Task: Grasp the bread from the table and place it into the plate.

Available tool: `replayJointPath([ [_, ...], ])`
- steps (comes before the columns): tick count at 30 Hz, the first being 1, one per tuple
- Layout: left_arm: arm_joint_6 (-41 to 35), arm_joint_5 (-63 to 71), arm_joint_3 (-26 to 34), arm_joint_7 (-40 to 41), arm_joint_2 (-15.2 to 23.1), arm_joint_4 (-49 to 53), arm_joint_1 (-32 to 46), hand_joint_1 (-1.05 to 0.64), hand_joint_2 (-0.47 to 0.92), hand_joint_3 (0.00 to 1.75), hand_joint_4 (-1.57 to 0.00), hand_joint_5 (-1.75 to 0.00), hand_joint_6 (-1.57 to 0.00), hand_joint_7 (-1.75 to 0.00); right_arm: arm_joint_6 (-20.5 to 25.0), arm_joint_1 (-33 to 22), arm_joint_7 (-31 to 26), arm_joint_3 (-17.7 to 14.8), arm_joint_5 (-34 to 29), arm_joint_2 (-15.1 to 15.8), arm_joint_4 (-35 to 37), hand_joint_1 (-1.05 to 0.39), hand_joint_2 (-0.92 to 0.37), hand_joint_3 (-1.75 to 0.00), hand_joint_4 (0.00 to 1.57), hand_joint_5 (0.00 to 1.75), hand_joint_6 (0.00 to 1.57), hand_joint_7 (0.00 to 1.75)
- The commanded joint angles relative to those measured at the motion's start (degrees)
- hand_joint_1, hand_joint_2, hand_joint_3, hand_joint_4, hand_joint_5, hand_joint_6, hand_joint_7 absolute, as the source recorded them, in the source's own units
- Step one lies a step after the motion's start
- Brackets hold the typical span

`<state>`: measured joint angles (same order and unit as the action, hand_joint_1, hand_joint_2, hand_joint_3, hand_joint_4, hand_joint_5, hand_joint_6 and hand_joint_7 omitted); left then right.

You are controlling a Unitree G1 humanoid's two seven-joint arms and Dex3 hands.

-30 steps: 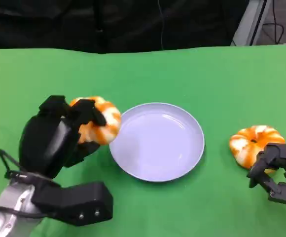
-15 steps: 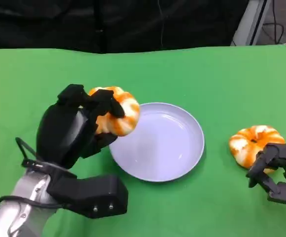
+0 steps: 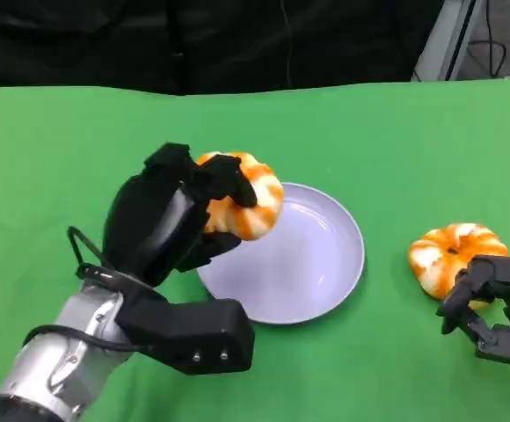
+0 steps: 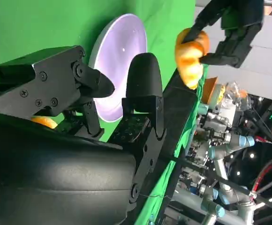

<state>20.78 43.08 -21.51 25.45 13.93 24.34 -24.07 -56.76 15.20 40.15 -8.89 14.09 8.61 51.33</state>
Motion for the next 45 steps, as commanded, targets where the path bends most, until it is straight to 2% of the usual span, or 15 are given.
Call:
replayJointPath([
  [1,0.9,-0.3,-0.7,-0.1,-0.9,2.6,-2.5,-0.14,0.92,0.21,-0.53,-1.75,-0.63,-1.47,0.3,0.2,0.1,-0.1,0.8,0.2,0.2,0.12,-0.69,-0.83,0.88,1.39,0.95,0.98],
  [13,4.1,0.2,-3.9,1.6,-3.8,12.0,-7.0,-0.12,0.92,0.3,-0.51,-1.75,-0.63,-1.45,-1.0,0.0,-0.8,0.0,0.0,0.1,0.2,0.11,-0.69,-0.8,0.88,1.39,0.94,0.99],
  [21,5.7,-0.1,-5.3,1.4,-5.6,17.1,-8.9,-0.17,0.92,0.36,-0.51,-1.75,-0.64,-1.42,-1.5,0.2,-1.3,0.2,-0.3,0.2,0.5,0.11,-0.67,-0.83,0.88,1.39,0.94,0.99],
  [27,6.3,-0.3,-5.9,1.8,-6.5,18.7,-9.6,-0.15,0.92,0.31,-0.49,-1.75,-0.6,-1.48,-1.3,0.1,-1.4,0.4,-0.2,0.4,0.5,0.11,-0.65,-0.88,0.88,1.39,0.95,0.96],
  [34,6.6,-0.4,-6.9,1.2,-8.1,21.6,-10.7,-0.14,0.92,0.35,-0.51,-1.75,-0.6,-1.5,-1.7,0.2,-1.4,0.6,-0.1,0.1,0.7,0.11,-0.64,-0.91,0.89,1.39,0.96,0.95],
  [45,6.5,-0.9,-7.8,0.3,-8.2,23.6,-11.2,-0.11,0.92,0.34,-0.5,-1.75,-0.6,-1.49,-2.2,0.5,-1.2,0.7,0.2,0.1,1.4,0.11,-0.62,-0.94,0.88,1.4,0.95,0.95],
])
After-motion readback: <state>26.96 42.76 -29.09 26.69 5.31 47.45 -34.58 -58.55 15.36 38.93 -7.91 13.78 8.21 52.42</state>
